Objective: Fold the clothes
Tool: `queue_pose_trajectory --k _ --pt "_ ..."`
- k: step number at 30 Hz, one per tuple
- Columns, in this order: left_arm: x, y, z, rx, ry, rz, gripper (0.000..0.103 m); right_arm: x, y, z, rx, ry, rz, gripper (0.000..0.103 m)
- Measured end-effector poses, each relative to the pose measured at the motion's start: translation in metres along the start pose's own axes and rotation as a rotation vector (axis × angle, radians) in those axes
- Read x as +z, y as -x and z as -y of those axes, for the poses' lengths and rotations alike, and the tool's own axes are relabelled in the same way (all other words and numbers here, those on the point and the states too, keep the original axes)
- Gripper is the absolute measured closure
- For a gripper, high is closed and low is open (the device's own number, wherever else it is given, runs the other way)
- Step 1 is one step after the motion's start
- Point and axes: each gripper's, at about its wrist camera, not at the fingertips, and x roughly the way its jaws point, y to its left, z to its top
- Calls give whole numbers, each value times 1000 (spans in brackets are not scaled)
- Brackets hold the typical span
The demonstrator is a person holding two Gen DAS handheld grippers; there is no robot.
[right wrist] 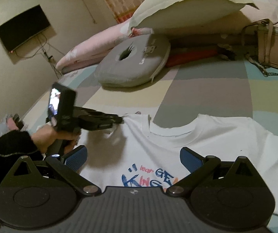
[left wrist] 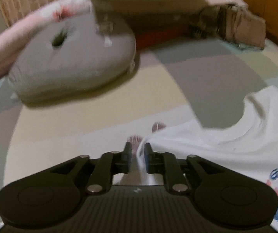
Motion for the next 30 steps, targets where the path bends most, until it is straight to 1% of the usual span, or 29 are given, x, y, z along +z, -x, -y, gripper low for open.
queue_pose_trajectory --k 1,2,4,6,7,10,12,13,14,16,17,20,22,24,26,27,28,30 --pt "5 4 2 -9 -18 22 78 1 1 3 0 -9 6 0" --pt "10 7 5 -18 -37 43 67 2 3 6 0 -17 11 0" --pt "18 4 15 -44 -74 65 55 2 6 13 -3 -34 17 0" --pt "23 -6 28 -86 -129 62 51 3 11 20 -23 -42 25 0" --pt "24 -14 34 -97 -164 54 51 3 14 25 -31 -49 32 0" --pt "20 -32 50 -96 -236 9 51 2 26 39 -41 -90 66 0" --pt "17 -41 54 -98 -254 -26 53 2 32 50 -44 -123 90 0" --pt "16 -43 56 -103 -253 -42 59 2 34 54 -46 -140 99 0" --pt "16 -42 56 -119 -244 -53 73 2 35 58 -48 -156 104 0" --pt "17 -40 55 -152 -225 -76 89 2 36 65 -51 -183 111 0" --pt "17 -37 55 -142 -227 -64 98 3 34 66 -53 -187 105 0" --pt "17 -29 57 -105 -233 -21 99 4 28 67 -56 -192 89 0" --pt "22 -19 55 -107 -201 51 99 4 27 63 -48 -178 85 0" --pt "27 -12 55 -124 -171 106 99 4 27 60 -42 -164 86 0" --pt "29 -11 56 -131 -177 108 98 3 28 59 -42 -159 90 0" --pt "28 -14 55 -108 -186 80 96 3 29 59 -42 -158 92 0" --pt "26 -17 54 -84 -195 50 87 3 29 60 -43 -160 94 0" --pt "23 -24 53 -37 -212 -11 88 3 29 63 -48 -174 96 0"
